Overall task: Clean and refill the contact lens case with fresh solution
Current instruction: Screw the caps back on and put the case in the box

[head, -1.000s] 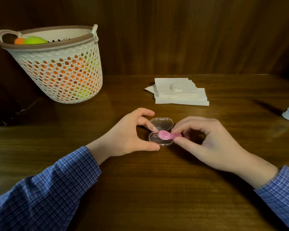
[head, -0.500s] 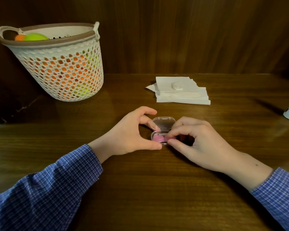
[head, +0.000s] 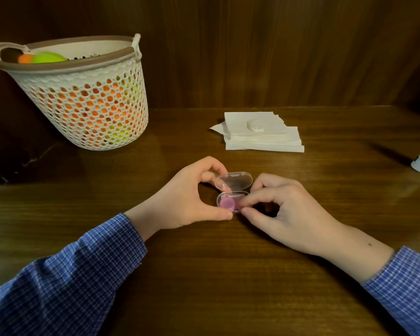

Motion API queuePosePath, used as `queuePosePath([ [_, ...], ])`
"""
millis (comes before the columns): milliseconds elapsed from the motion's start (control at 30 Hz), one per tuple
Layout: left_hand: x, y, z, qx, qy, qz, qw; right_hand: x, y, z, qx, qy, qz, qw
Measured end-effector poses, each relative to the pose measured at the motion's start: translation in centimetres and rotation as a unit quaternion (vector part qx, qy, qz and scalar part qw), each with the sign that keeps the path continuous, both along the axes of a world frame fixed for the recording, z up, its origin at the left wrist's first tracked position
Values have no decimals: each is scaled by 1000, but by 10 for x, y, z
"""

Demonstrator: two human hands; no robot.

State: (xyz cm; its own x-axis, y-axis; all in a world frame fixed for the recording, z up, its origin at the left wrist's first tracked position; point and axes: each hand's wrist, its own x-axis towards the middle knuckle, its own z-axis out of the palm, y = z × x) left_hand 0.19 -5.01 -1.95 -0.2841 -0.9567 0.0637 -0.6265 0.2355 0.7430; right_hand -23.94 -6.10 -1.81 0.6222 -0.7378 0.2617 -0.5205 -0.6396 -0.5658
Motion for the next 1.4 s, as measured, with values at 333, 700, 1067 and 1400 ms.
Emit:
queuePosePath([
  [333, -3, 8, 4, -46, 5, 0, 999, -7, -6, 3, 0, -169, -95, 981],
  [700, -9, 18, 8, -73, -52, -11, 996, -6, -7, 2, 12, -73, -41, 996],
  [1067, -7, 14, 5, -63, -15, -5, 998, -7, -8, -1, 33, -52, -43, 997],
  [1400, -7, 14, 4, -67, -11, 0, 998, -5, -7, 0, 25, -37, -43, 998],
])
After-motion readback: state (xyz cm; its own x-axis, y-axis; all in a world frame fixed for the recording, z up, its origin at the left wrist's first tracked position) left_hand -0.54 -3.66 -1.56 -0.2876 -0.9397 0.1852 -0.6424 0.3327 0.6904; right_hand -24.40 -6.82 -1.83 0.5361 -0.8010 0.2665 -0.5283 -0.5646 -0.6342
